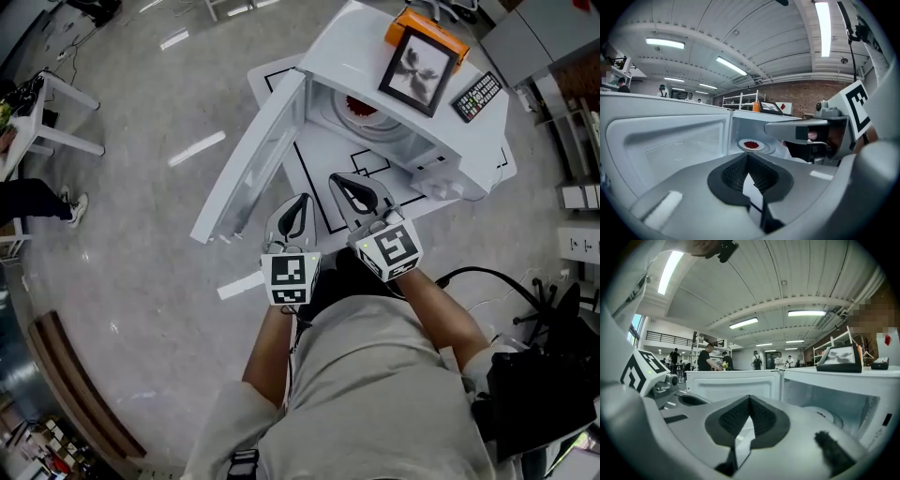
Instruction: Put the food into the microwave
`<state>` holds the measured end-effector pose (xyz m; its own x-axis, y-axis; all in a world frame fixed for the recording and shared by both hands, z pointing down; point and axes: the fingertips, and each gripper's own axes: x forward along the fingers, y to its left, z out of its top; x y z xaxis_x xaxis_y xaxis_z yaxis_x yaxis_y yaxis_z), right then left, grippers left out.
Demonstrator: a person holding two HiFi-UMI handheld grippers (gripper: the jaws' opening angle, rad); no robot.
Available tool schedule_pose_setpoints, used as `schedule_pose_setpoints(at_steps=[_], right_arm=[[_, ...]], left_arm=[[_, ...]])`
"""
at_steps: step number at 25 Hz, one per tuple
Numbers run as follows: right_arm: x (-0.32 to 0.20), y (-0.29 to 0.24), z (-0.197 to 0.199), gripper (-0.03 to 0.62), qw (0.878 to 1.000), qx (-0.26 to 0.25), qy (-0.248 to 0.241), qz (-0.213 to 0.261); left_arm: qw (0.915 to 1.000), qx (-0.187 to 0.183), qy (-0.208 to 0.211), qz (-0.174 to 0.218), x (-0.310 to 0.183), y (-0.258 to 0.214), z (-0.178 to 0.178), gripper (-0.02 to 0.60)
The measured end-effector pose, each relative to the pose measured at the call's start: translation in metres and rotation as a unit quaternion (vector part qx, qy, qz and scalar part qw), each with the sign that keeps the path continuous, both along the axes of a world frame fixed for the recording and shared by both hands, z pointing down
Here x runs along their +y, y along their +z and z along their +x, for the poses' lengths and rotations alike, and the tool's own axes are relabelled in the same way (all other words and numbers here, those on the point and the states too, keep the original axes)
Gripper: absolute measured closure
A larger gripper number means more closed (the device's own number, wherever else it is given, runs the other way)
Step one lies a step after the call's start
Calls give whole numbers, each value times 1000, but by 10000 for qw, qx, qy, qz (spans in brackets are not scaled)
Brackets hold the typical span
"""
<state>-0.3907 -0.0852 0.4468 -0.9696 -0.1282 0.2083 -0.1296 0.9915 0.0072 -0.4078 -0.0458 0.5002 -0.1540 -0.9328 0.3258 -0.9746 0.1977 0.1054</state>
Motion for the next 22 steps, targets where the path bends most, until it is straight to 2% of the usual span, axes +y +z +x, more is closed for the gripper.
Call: schedule_pose_setpoints(at_steps=[12,22], right_arm=[[22,-2,0,583,9997,93,-174,173],[26,0,-5,583,9991,159,-301,238]], left_arm=[[9997,-22,-152,175,15,-13,-4,574],[9997,-43,-164,154,16,-11,-4,574]])
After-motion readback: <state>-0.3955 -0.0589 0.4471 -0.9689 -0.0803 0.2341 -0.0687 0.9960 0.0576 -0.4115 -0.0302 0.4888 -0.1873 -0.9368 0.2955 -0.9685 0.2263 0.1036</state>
